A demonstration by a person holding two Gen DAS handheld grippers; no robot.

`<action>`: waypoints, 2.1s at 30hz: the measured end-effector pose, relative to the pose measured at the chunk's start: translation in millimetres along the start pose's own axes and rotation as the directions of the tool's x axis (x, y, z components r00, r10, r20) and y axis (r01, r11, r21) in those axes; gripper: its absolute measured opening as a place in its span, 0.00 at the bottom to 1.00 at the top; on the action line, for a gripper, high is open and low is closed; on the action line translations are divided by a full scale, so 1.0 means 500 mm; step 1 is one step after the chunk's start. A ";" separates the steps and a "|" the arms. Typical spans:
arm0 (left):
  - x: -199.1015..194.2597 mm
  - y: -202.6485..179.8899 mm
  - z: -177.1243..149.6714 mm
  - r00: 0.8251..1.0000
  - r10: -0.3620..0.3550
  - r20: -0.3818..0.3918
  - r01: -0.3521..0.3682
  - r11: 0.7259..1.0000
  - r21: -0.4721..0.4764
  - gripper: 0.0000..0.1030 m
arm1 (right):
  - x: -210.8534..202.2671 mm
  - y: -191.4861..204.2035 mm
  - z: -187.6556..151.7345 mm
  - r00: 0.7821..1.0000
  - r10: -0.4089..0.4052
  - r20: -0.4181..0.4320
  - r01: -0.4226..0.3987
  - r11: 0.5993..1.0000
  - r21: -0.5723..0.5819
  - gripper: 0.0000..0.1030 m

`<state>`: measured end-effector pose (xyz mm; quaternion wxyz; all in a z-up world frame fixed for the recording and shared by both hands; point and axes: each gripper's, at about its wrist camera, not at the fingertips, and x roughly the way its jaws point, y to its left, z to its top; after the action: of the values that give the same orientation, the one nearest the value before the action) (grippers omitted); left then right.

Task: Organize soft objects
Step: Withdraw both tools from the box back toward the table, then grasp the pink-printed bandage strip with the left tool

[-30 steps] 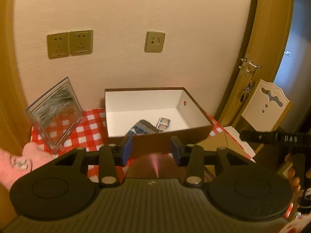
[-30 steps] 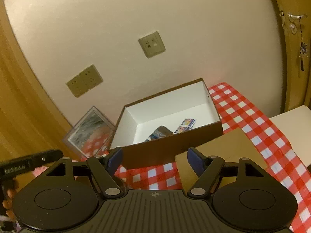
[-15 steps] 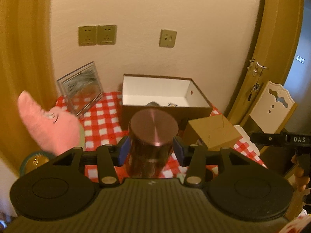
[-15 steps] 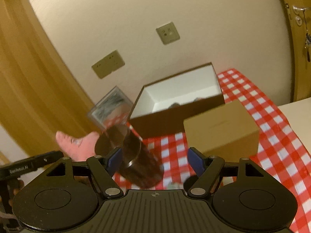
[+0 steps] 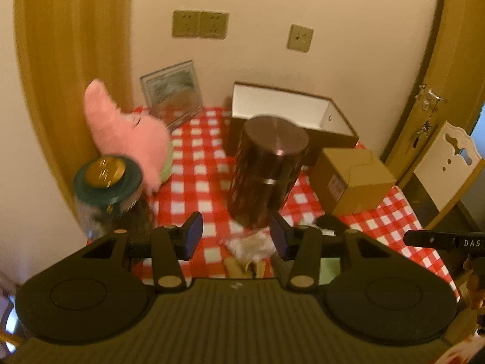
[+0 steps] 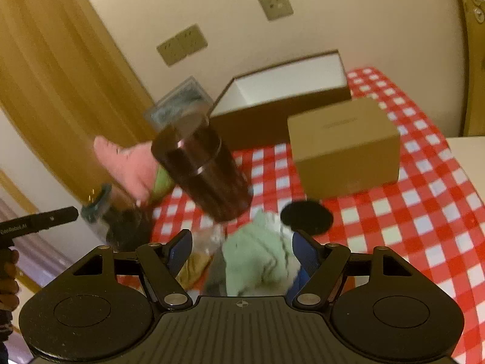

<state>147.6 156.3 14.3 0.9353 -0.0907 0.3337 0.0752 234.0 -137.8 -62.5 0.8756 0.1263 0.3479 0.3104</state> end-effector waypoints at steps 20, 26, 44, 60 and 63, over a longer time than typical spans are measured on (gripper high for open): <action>0.061 0.051 -0.178 0.971 0.128 -0.204 -0.127 0.992 0.019 0.44 | 0.089 0.001 -0.104 0.985 -0.037 -0.166 0.020 0.995 -0.098 0.71; 0.109 0.077 -0.214 0.957 0.130 -0.259 -0.126 0.992 0.033 0.44 | 0.115 -0.007 -0.109 0.980 -0.049 -0.192 0.032 0.995 -0.092 0.71; 0.256 0.127 -0.248 0.930 0.135 -0.343 -0.077 0.981 0.177 0.43 | 0.155 -0.032 -0.115 0.968 -0.119 -0.220 0.115 0.993 -0.031 0.71; 0.254 0.127 -0.244 0.934 0.065 -0.350 -0.024 0.993 0.119 0.20 | 0.169 -0.024 -0.117 0.967 -0.140 -0.212 0.137 0.990 -0.027 0.71; 0.245 0.130 -0.237 0.941 0.050 -0.336 -0.021 0.996 0.091 0.02 | 0.173 -0.015 -0.117 0.968 -0.141 -0.206 0.134 0.990 -0.049 0.71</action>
<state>156.0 203.1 -161.6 0.8658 -0.0557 0.4935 0.0609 246.1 -88.7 -154.0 0.8556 0.0533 0.4406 0.2664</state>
